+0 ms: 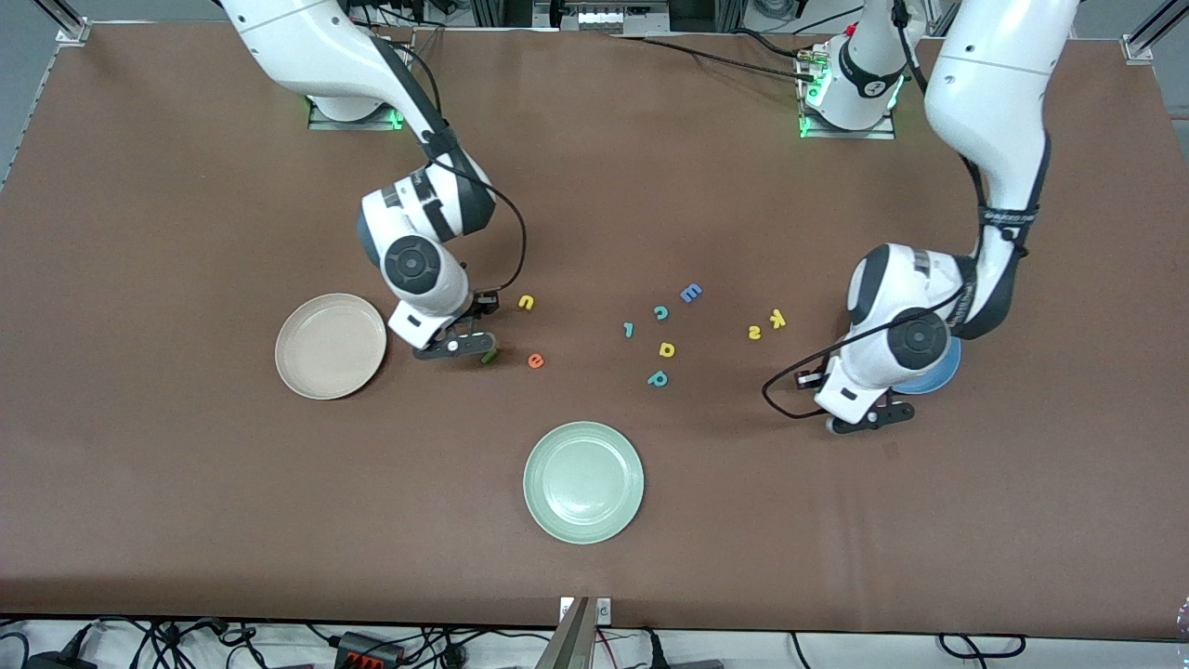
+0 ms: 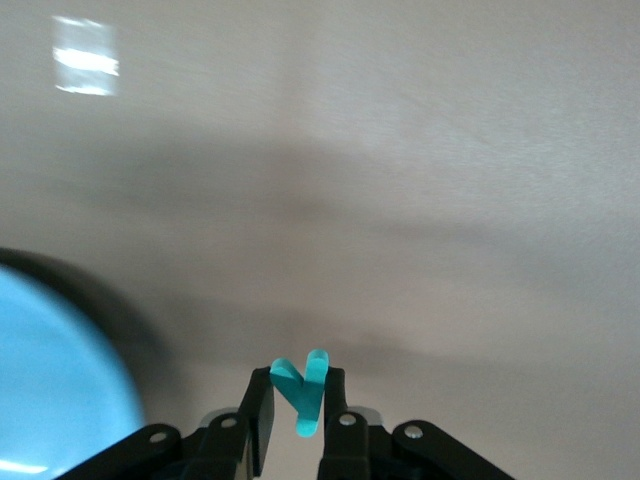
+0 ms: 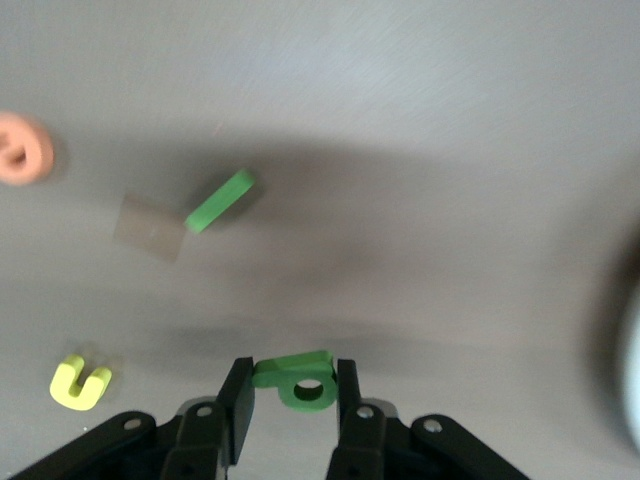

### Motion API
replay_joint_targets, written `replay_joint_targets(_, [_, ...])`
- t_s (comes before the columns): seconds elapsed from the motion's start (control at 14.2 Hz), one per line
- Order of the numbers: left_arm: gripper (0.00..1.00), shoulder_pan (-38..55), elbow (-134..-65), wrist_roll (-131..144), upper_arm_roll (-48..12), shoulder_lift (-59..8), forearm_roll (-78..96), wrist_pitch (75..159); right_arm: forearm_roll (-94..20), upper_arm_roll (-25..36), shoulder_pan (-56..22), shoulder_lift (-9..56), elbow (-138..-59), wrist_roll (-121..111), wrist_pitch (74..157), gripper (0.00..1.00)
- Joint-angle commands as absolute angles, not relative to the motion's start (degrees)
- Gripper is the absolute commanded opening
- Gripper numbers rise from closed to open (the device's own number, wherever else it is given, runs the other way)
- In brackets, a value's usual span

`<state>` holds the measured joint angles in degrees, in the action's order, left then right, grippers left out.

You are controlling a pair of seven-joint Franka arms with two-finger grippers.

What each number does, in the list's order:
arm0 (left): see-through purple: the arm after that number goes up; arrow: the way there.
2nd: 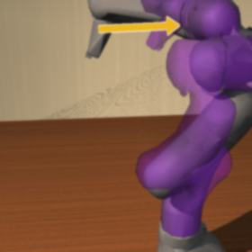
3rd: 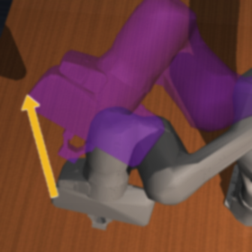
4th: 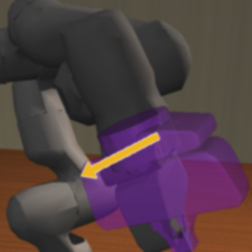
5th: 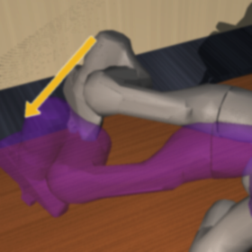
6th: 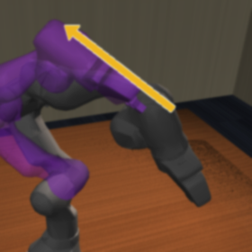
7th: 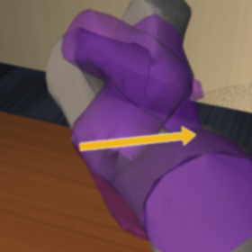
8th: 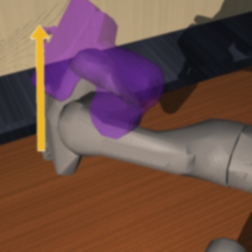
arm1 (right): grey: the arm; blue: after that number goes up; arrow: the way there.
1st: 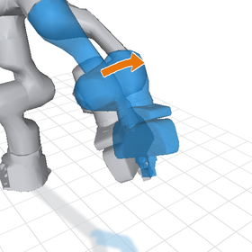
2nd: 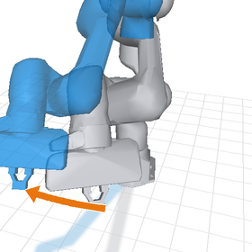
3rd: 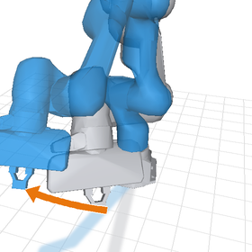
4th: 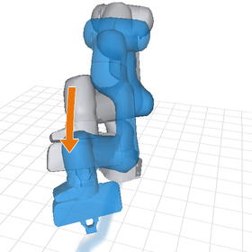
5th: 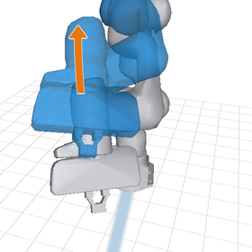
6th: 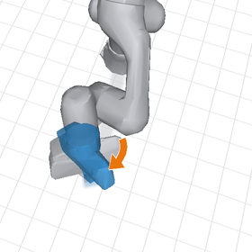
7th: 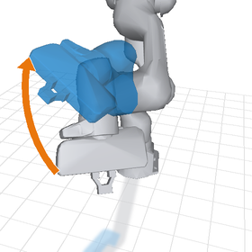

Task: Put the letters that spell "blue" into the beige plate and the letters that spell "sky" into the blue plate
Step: 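Drop the green letter on the beige plate while the left gripper drops the y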

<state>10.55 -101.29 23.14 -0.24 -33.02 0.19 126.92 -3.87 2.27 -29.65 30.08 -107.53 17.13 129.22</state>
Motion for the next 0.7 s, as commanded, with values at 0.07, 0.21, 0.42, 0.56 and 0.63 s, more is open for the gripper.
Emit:
replay_joint_targets(0.07, [0.01,8.44,-101.95,19.34,-0.09,-29.71,-1.66,118.24,-3.16,1.76,-21.38,26.54,-106.35,16.26,124.64,0.16])
replay_joint_targets(0.21, [0.01,7.12,-102.48,19.16,-0.18,-29.71,-4.38,115.15,-3.08,1.85,-15.85,27.24,-106.35,12.94,124.54,0.16])
replay_joint_targets(0.42, [0.01,5.45,-104.23,17.32,-0.26,-29.88,-5.45,114.52,-3.08,1.85,-11.88,28.65,-106.96,9.76,124.11,0.16])
replay_joint_targets(0.56, [0.01,5.10,-106.07,16.96,-0.26,-29.79,-5.45,114.61,-3.08,1.93,-10.64,30.66,-106.96,9.76,122.70,0.16])
replay_joint_targets(0.63, [0.01,5.01,-106.26,16.96,-0.26,-29.79,-5.45,114.61,-3.08,1.93,-9.94,31.72,-106.96,9.76,123.04,0.19])
